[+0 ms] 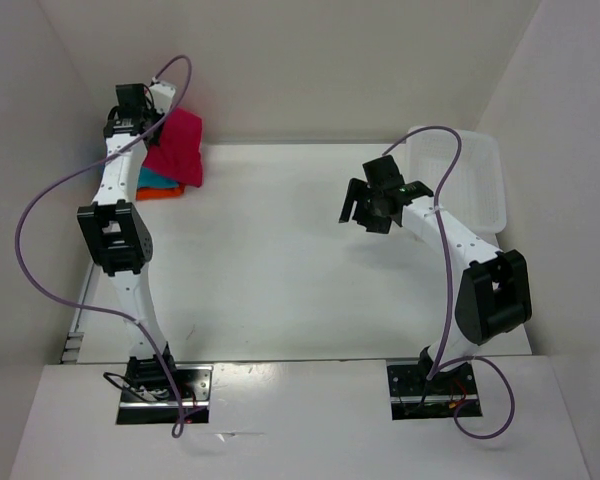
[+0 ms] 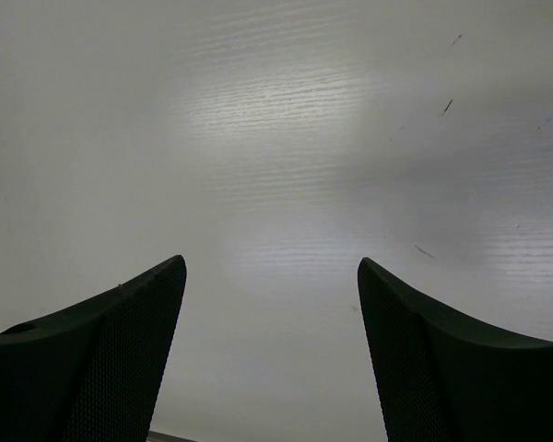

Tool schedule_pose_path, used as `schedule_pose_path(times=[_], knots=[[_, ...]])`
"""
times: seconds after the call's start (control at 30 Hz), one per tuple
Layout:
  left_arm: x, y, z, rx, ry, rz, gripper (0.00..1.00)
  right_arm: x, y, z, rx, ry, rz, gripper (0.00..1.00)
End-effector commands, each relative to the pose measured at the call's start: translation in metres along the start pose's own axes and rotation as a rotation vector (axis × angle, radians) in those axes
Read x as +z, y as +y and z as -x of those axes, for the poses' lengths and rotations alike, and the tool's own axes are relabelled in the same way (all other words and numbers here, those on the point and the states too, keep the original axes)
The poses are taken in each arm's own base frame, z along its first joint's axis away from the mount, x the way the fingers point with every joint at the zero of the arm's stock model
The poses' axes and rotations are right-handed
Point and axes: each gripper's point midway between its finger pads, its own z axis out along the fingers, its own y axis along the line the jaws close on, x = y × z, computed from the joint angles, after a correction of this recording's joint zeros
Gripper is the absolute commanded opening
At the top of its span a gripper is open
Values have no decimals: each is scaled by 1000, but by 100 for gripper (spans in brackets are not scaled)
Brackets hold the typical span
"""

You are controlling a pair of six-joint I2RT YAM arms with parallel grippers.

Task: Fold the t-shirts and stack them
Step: Put the neatly folded tshirt into the corner of the board with the left arm

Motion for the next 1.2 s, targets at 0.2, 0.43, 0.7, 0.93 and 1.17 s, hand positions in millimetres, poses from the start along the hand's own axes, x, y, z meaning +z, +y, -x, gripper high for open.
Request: schedule_pose_path(times=[0.2, 0.43, 0.7, 0.93, 1.17], knots=[[8, 70, -8, -99, -26, -20, 0, -6, -5, 3, 2, 3, -41, 80], [26, 86, -45, -111, 41, -13, 0, 1, -1, 6, 2, 20, -42, 80], [56, 84, -84, -143, 115, 0, 58, 9, 11, 7, -34, 49, -37, 80], [52, 126, -85, -138, 118, 202, 79, 13, 16, 3, -41, 70, -23, 80], [33, 147, -83, -134, 134, 281, 82, 11, 23, 2, -49, 71, -5, 81]])
